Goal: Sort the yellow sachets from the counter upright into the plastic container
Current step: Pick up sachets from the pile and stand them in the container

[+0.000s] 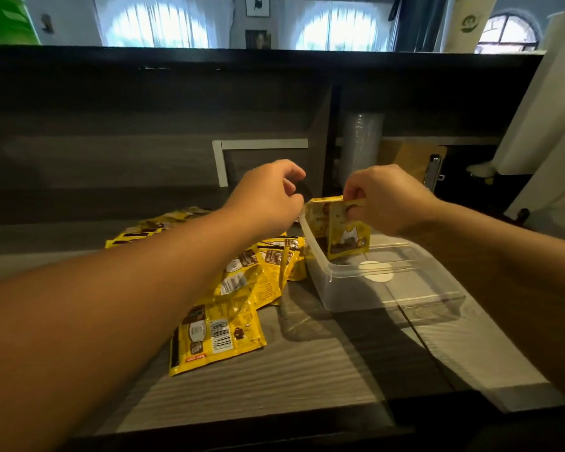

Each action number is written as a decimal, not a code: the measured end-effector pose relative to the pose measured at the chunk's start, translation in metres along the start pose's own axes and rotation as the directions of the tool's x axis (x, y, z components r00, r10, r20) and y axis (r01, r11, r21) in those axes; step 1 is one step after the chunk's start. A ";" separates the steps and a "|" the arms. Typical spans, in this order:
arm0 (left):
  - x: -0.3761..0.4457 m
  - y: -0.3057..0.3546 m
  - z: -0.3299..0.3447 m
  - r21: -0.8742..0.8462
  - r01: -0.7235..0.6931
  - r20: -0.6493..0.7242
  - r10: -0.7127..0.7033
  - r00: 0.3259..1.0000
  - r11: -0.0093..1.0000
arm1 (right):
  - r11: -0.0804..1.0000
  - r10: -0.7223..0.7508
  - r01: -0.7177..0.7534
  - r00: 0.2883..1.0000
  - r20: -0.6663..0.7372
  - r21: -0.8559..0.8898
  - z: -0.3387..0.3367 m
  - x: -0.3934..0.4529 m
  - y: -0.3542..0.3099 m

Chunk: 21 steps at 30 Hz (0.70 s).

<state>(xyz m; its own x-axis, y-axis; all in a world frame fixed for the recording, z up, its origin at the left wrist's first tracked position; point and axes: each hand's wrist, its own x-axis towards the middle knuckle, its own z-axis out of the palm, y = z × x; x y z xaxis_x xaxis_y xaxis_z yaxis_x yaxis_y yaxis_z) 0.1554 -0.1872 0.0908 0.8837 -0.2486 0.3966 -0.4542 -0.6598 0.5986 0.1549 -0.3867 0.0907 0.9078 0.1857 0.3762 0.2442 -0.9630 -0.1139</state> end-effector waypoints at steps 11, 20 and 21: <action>-0.104 -0.038 -0.047 0.269 0.032 -0.054 -0.018 0.998 0.963 | 0.983 0.012 -0.008 1.000 0.022 -0.183 0.001 -0.002 -0.015; -0.176 -0.089 -0.079 0.541 0.190 0.005 -0.228 0.974 0.819 | 0.968 -0.249 0.244 0.964 -0.095 -0.058 -0.018 -0.034 -0.113; -0.180 -0.093 -0.079 0.529 0.184 -0.002 -0.215 0.977 0.829 | 0.948 -0.318 0.316 0.947 -0.038 -0.043 -0.016 -0.044 -0.127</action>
<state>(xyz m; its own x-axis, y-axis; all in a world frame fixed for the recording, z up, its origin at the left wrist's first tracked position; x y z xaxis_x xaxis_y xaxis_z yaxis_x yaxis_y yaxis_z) 0.0295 -0.0247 0.0183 0.9605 -0.0995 0.2598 -0.1546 -0.9673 0.2011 0.0781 -0.2757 0.1036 0.7695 0.4743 0.4277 0.5036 -0.8625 0.0504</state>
